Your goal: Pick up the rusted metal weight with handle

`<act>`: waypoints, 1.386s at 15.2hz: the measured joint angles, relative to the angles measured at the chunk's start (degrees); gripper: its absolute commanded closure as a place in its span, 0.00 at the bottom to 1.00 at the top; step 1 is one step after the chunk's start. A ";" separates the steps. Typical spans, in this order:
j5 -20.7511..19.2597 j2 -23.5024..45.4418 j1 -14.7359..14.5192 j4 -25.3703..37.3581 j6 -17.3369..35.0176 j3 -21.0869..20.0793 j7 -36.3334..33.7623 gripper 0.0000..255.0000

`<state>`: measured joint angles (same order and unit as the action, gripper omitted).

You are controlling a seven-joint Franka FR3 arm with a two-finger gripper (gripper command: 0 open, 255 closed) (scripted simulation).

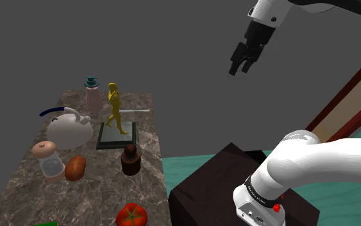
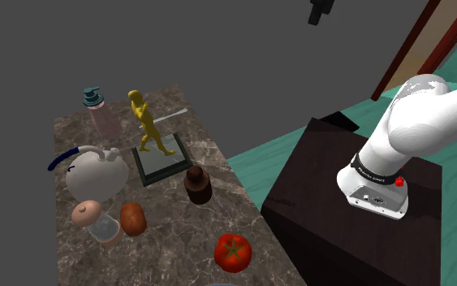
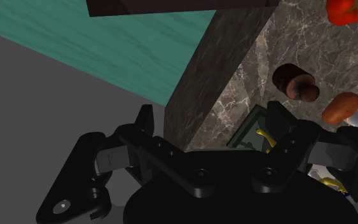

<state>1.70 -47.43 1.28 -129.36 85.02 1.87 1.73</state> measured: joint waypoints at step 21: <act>8.90 17.24 -3.83 -11.96 28.91 -19.74 -20.25 0.00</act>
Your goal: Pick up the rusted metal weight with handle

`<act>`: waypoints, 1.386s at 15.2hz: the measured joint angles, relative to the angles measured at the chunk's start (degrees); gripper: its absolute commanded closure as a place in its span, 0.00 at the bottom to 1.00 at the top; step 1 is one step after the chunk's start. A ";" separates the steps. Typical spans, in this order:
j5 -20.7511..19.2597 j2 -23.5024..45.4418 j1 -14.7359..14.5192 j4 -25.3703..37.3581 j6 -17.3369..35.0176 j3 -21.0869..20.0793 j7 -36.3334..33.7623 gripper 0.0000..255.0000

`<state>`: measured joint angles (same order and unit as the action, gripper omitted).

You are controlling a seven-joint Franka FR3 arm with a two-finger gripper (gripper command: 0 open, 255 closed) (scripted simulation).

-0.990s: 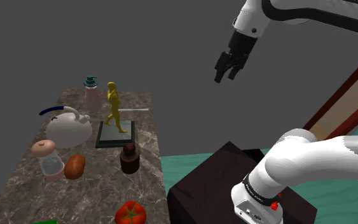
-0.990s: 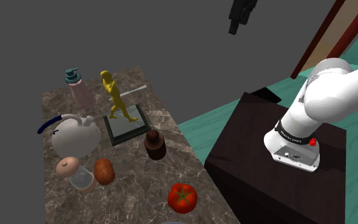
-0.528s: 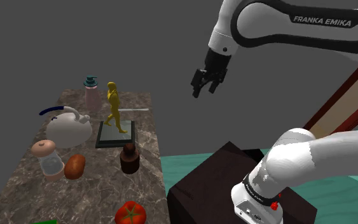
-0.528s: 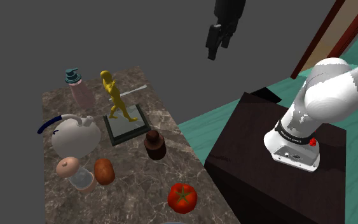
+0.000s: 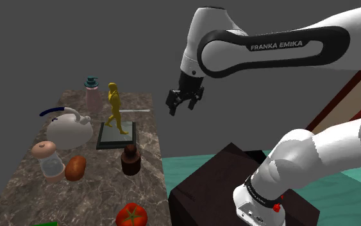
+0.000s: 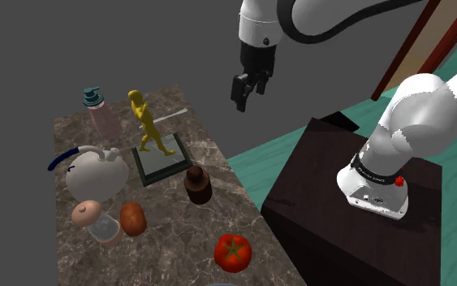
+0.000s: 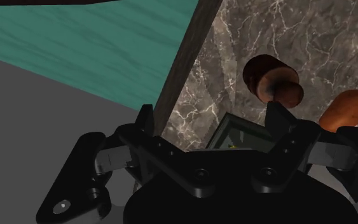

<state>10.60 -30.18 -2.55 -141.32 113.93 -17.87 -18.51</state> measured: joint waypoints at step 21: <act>-21.73 46.21 -3.39 18.11 22.75 -11.12 -32.01 0.00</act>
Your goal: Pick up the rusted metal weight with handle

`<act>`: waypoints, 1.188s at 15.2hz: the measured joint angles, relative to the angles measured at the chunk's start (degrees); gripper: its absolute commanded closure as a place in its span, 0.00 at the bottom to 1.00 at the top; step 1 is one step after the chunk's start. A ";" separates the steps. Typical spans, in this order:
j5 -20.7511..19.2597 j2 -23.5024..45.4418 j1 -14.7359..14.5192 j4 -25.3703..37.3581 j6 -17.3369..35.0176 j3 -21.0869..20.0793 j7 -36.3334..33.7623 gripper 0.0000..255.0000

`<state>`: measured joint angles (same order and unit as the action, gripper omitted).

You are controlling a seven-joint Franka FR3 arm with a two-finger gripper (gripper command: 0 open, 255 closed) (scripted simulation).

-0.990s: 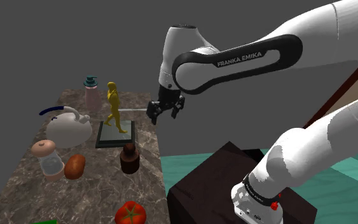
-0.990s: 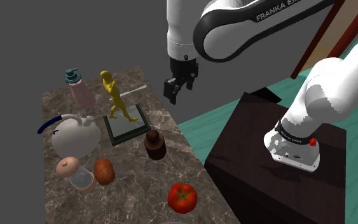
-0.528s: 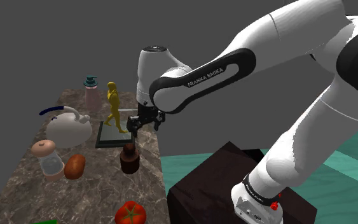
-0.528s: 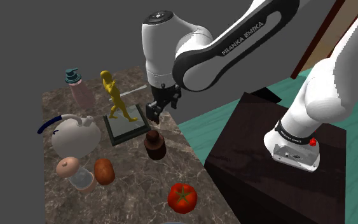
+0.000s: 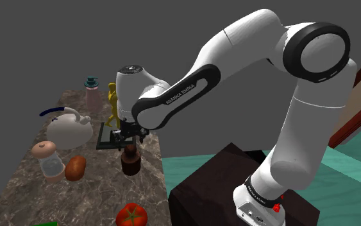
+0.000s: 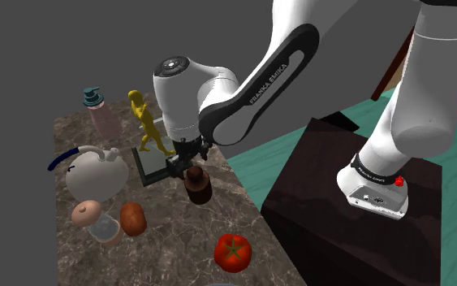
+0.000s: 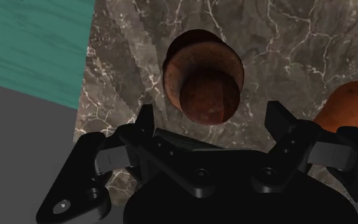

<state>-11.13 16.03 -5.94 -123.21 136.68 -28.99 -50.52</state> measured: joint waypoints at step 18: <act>-3.73 4.79 -1.60 -0.07 4.37 1.85 -2.72 1.00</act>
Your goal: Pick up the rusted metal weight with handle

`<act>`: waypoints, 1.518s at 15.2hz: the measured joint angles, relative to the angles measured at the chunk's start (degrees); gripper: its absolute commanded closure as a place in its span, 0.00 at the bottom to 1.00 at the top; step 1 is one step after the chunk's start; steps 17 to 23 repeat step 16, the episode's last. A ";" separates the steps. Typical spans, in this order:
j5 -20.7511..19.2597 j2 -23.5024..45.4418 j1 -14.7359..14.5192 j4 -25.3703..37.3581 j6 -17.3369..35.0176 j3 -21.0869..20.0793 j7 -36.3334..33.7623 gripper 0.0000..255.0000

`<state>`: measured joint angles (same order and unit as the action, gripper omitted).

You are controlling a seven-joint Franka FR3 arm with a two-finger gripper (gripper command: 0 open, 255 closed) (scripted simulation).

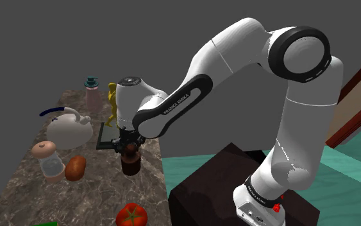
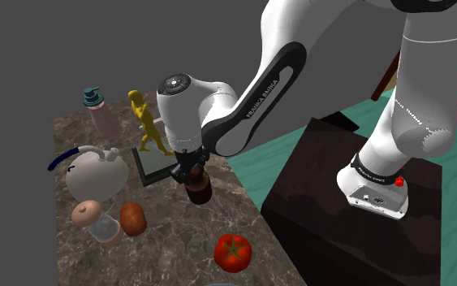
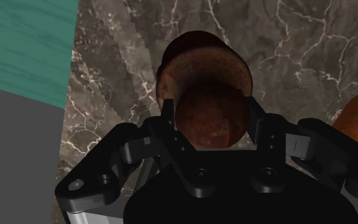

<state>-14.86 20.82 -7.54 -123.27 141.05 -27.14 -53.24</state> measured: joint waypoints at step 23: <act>6.56 -8.40 2.41 1.62 -9.04 -3.05 4.43 1.00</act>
